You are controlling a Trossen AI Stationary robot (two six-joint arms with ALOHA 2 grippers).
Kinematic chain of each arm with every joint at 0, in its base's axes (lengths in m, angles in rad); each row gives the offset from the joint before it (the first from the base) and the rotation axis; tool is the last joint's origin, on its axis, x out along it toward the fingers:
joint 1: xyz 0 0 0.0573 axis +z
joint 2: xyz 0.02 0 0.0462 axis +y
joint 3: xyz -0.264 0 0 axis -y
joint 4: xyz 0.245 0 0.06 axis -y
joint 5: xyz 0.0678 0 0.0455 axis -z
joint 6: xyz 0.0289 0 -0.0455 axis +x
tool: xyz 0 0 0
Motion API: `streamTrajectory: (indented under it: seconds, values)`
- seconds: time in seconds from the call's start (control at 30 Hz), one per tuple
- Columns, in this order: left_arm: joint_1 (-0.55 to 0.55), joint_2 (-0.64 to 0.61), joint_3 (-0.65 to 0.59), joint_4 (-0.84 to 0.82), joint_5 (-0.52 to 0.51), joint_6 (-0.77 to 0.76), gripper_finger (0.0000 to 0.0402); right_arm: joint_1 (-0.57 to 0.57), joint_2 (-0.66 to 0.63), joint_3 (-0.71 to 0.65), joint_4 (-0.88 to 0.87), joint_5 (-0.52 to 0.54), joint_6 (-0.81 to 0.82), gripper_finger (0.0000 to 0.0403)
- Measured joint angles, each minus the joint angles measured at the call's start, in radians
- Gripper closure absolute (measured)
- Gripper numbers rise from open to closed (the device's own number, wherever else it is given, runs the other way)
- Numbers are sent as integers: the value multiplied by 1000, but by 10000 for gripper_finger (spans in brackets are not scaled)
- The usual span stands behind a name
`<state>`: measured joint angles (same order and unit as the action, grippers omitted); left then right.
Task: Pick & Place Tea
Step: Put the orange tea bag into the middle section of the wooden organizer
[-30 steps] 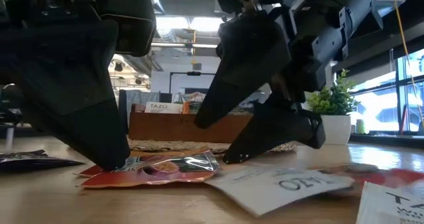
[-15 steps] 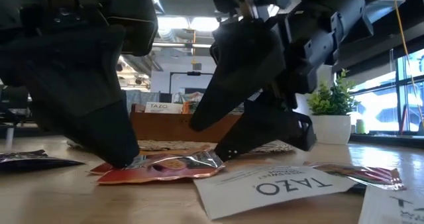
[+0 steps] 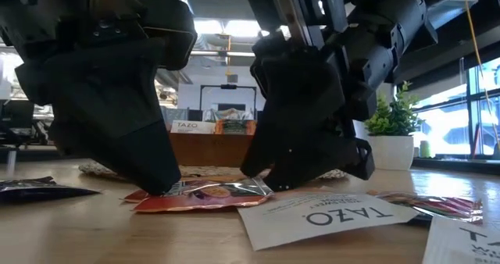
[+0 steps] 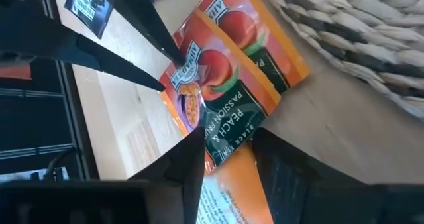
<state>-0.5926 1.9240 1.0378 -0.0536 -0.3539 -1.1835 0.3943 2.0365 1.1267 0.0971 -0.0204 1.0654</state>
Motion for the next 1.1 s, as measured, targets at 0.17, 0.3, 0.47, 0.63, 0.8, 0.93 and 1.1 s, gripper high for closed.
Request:
streamTrajectory:
  seconds: [0.17, 0.3, 0.47, 0.63, 0.8, 0.93, 1.1]
  values:
    - [0, 0, 0, 0, 0, 0, 316, -2, 0, 0, 6, 0, -24, 299]
    - [0, 0, 0, -1, -2, 0, 316, -2, 0, -1, 9, 2, -31, 327]
    - [0, 0, 0, -1, -3, 0, 316, -2, 0, -1, 11, 20, -53, 356]
    - [0, -1, 0, 5, 1, 26, 316, -2, 0, -1, 12, 27, -77, 390]
    - [0, -27, 0, -11, 10, 56, 315, -2, 0, -1, 18, 27, -80, 395]
    - [0, -39, 0, -23, 14, 81, 315, -2, -2, -1, 14, 26, -83, 399]
    - [-1, -83, 0, -57, 17, 101, 315, -7, -8, 1, 4, 5, -102, 399]
